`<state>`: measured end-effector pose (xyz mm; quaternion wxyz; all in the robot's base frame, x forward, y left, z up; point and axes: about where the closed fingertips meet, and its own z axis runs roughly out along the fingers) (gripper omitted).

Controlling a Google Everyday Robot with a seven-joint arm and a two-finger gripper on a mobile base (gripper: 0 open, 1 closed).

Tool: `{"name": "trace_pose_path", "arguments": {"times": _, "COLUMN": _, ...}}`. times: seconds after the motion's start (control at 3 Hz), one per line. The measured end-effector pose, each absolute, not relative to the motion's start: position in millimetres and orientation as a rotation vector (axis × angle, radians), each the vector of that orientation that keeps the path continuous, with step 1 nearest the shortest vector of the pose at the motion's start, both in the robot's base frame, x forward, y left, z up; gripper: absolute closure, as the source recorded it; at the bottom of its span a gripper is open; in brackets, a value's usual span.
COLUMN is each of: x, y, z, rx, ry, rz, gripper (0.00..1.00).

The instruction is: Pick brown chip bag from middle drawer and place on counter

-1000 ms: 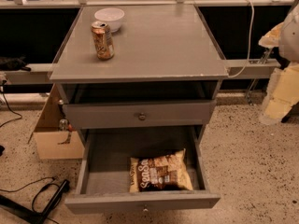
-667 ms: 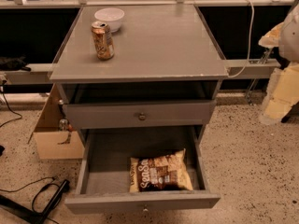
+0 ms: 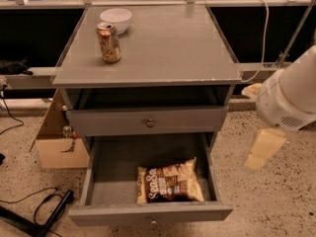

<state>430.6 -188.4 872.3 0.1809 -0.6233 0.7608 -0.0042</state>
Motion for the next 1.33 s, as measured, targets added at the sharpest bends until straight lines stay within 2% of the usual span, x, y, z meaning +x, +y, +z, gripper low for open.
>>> {"name": "trace_pose_path", "arguments": {"times": 0.33, "x": 417.2, "y": -168.9, "z": 762.6, "rx": -1.753, "ry": 2.135, "rz": 0.124, "gripper": 0.0}}
{"name": "trace_pose_path", "arguments": {"times": 0.67, "x": 419.3, "y": -155.9, "z": 708.2, "rx": -1.711, "ry": 2.11, "rz": 0.173, "gripper": 0.0}}
{"name": "trace_pose_path", "arguments": {"times": 1.33, "x": 435.4, "y": -140.2, "z": 671.8, "rx": -1.79, "ry": 2.098, "rz": 0.198, "gripper": 0.0}}
